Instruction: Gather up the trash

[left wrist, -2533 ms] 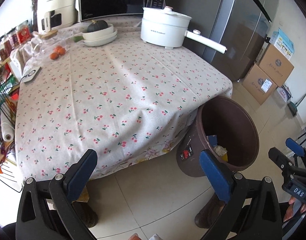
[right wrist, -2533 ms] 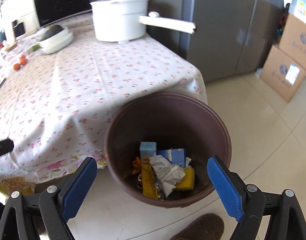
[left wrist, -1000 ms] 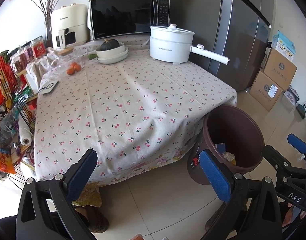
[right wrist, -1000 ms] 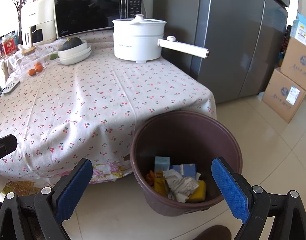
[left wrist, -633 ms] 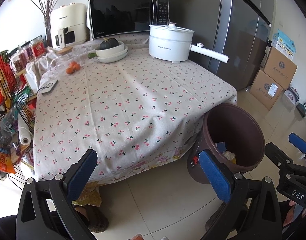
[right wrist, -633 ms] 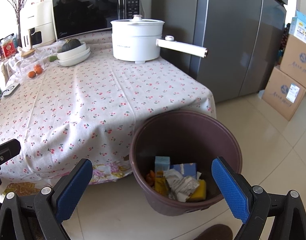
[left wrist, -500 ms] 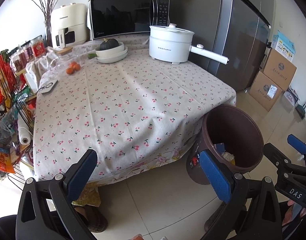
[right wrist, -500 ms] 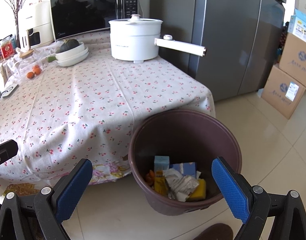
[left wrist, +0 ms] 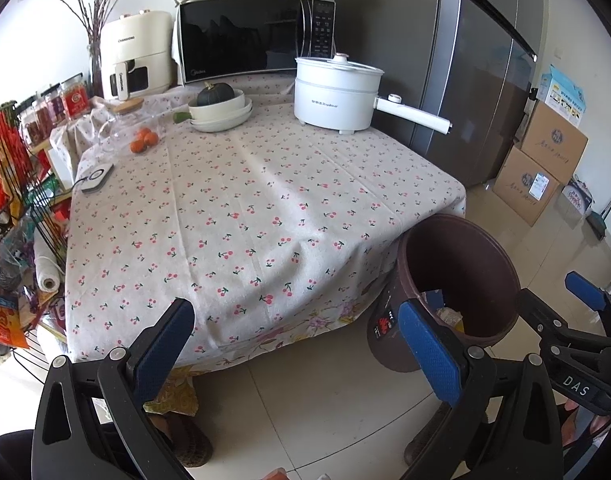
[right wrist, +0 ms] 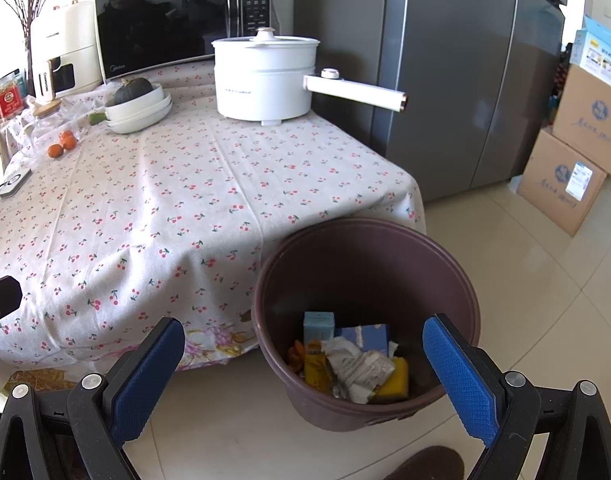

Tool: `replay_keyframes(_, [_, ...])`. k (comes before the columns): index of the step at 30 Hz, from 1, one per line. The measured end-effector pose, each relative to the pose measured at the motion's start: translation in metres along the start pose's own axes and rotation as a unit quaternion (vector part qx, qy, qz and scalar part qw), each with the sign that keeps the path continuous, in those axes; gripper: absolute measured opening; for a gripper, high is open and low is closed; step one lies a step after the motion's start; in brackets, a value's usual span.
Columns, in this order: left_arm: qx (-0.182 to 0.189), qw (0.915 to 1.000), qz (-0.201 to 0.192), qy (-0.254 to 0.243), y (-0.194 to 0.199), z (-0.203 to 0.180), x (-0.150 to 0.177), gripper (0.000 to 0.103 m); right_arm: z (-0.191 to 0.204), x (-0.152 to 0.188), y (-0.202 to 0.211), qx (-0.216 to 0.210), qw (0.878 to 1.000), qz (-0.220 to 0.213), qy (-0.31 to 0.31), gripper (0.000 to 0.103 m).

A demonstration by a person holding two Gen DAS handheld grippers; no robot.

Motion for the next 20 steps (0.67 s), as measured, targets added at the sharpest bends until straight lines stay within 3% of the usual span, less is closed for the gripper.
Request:
replay_keyframes(16, [0.004,1.0000,0.008,0.001,-0.0013,-0.0008,0.0042,0.103,-0.0048,0.0002,0.0032,0.008,1.000,-0.009,-0.004,0.099])
replay_keyframes(20, [0.022,0.9996,0.015,0.008,0.0025,0.0052,-0.0018,0.103,-0.0045,0.0022,0.0037,0.005,1.000,-0.008,-0.004,0.099])
Point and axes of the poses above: each gripper's, at about its wrist camera, not at the fingertips, and y roughly against the way its jaws point, z to its left, x to its underside, the point moved 5 cm from there along -y, roughly the way its jaws point
